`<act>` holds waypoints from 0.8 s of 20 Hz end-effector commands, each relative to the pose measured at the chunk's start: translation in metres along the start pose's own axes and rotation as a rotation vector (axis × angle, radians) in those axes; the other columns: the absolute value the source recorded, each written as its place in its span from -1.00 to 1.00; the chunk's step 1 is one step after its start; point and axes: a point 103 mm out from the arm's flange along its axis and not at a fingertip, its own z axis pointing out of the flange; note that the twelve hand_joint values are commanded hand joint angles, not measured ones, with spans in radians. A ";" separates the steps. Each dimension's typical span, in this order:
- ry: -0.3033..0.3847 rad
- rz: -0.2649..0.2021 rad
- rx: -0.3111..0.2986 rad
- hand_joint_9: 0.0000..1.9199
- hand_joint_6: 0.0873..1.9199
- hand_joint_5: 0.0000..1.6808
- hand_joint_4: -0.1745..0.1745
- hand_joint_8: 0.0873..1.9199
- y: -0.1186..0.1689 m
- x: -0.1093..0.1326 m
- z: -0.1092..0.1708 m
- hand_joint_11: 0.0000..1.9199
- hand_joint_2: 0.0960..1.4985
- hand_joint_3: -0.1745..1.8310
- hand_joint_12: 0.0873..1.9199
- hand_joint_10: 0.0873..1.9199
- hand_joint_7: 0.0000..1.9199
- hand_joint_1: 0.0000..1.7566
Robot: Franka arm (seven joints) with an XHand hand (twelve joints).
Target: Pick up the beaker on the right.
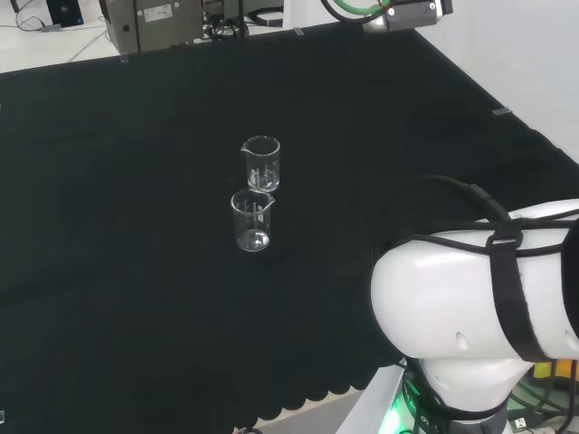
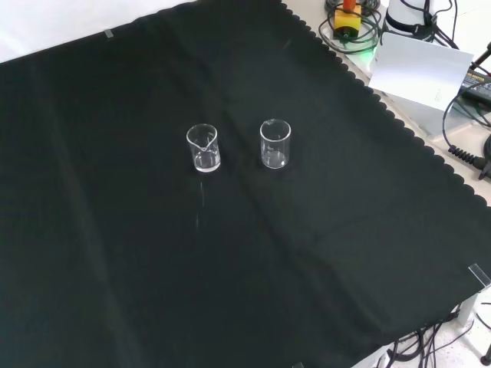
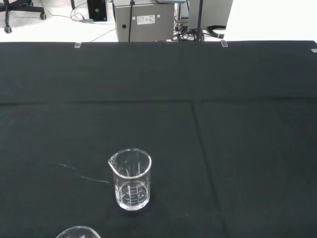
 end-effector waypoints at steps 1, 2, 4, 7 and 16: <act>0.051 0.033 -0.010 -0.77 -1.00 -0.64 -0.18 -0.55 0.005 -0.016 0.030 -1.00 0.55 -0.55 0.37 -0.33 -0.88 -0.76; 0.055 0.034 -0.005 -0.72 -1.00 -0.61 -0.21 -0.50 0.008 -0.018 0.036 -1.00 0.50 -0.56 0.40 -0.32 -0.85 -0.64; 0.078 0.036 0.006 -0.66 -1.00 -0.57 -0.25 -0.43 0.015 -0.024 0.049 -0.96 0.41 -0.56 0.44 -0.32 -0.81 -0.43; 0.101 0.028 0.038 -0.63 -1.00 -0.54 -0.27 -0.37 0.035 -0.030 0.072 -0.93 0.27 -0.49 0.45 -0.32 -0.80 -0.28; 0.202 -0.044 0.089 -0.62 -1.00 -0.54 -0.29 -0.34 0.119 -0.027 0.145 -0.92 -0.03 -0.28 0.45 -0.32 -0.80 -0.19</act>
